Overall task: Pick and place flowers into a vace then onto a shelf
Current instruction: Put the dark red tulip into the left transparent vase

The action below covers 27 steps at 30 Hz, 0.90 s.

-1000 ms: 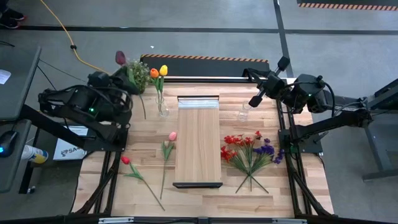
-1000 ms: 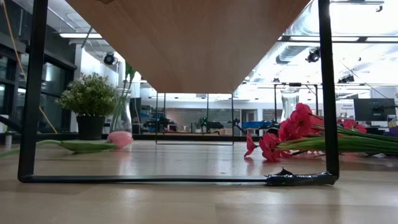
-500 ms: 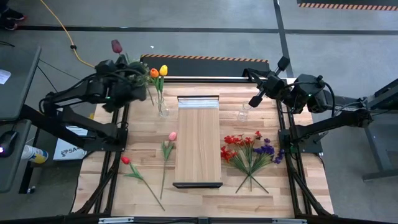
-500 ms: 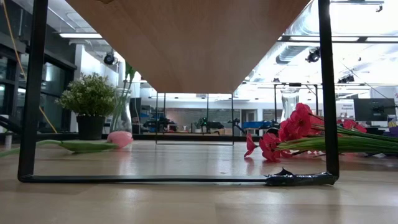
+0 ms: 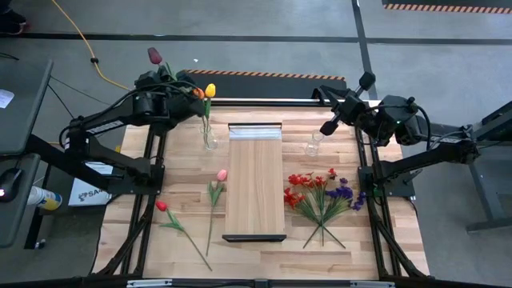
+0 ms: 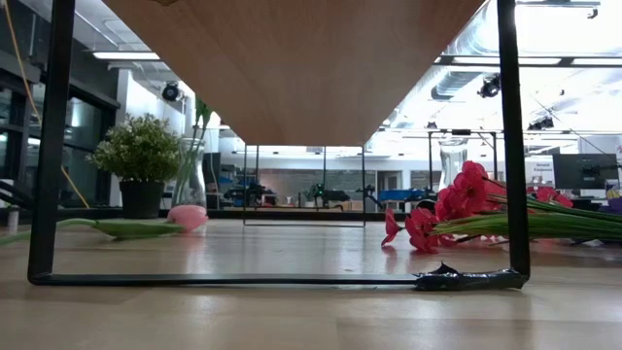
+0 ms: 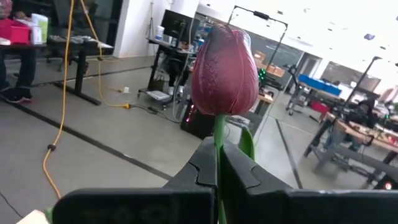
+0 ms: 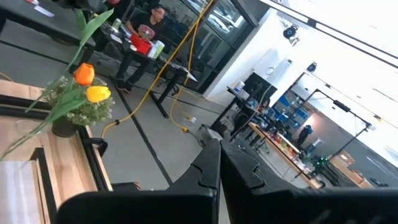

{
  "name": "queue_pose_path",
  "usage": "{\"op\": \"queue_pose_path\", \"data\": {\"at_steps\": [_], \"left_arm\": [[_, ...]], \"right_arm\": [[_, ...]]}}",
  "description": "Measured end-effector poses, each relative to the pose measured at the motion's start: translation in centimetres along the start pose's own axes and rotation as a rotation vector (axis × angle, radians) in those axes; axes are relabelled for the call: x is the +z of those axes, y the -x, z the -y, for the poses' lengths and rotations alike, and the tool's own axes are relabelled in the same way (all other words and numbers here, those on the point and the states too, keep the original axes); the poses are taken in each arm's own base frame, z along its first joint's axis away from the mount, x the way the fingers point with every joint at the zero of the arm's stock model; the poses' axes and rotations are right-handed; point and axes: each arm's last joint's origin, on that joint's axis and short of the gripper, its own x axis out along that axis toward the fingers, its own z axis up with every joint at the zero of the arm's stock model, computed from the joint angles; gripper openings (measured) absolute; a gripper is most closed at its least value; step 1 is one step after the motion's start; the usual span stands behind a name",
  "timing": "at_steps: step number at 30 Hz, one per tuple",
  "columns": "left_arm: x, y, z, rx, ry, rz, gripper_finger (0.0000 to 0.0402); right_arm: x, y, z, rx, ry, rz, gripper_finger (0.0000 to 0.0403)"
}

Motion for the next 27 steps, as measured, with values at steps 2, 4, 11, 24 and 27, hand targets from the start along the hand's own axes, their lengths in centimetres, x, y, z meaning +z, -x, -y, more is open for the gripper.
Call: {"op": "queue_pose_path", "data": {"at_steps": [2,4,11,24,27], "left_arm": [[-0.3,0.0,0.1,0.002,-0.003,0.000,0.0033],[-0.9,0.0,0.5,0.001,-0.011,0.000,0.0033],[-2.4,-0.3,1.4,0.013,-0.059,0.002,0.0033],[-3.2,-1.0,1.7,0.044,-0.106,0.012,0.0033],[-3.4,-1.0,1.7,0.042,-0.117,0.012,0.0033]], "right_arm": [[0.0,0.0,0.0,-0.007,0.001,-0.007,0.0000],[-0.1,0.0,0.0,-0.014,0.007,-0.014,0.0000],[-0.2,0.0,0.0,-0.013,0.063,-0.025,0.0000],[-0.7,0.0,-0.4,0.020,0.115,-0.066,0.0000],[-0.7,0.0,-0.4,0.021,0.116,-0.067,0.0000]]}}
